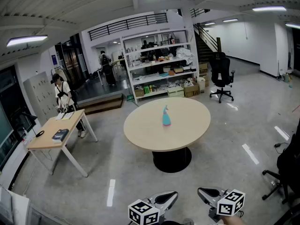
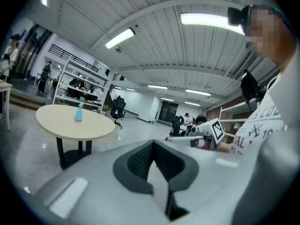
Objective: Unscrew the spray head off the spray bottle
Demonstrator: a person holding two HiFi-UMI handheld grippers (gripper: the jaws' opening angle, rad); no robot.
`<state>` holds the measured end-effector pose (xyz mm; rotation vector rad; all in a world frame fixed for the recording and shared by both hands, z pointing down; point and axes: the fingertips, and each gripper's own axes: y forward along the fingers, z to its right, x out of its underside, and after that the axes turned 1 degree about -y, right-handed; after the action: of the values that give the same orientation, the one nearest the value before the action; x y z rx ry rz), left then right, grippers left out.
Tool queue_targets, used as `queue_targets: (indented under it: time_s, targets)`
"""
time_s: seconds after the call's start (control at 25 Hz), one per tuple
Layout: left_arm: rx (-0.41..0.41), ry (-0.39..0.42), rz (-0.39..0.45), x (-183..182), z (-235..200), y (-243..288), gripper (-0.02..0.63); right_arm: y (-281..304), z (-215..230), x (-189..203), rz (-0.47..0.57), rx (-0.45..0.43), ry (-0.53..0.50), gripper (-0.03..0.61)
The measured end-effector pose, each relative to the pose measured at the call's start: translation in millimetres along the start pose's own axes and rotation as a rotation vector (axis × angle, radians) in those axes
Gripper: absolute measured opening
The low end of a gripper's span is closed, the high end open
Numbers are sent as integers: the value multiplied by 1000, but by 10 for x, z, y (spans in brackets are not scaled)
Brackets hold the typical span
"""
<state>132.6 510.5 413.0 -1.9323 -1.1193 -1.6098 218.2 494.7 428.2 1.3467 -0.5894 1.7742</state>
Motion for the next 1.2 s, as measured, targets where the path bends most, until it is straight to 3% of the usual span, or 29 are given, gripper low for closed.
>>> queue_targets:
  time_s: [0.32, 0.56, 0.76, 0.92, 1.04, 1.2]
  targets:
    - [14, -2, -4, -130, -878, 338, 0, 735, 532, -100, 5, 21, -31, 2]
    - [-9, -16, -12, -433, -2225, 721, 0, 1978, 1180, -542, 22, -31, -41, 2]
    - [50, 49, 80, -1242, -3552, 1067, 0, 3306, 1882, -1168, 64, -34, -100, 2]
    - [66, 37, 141, -1852, -4430, 1290, 0, 4059, 2275, -1741, 90, -10, -148, 2]
    - [85, -14, 176, -2075, -4898, 1447, 0, 4385, 2519, -1895, 96, 18, -141, 2]
    - [115, -36, 126, -2133, -5228, 1718, 0, 4666, 2821, -1868, 59, 46, -144, 2]
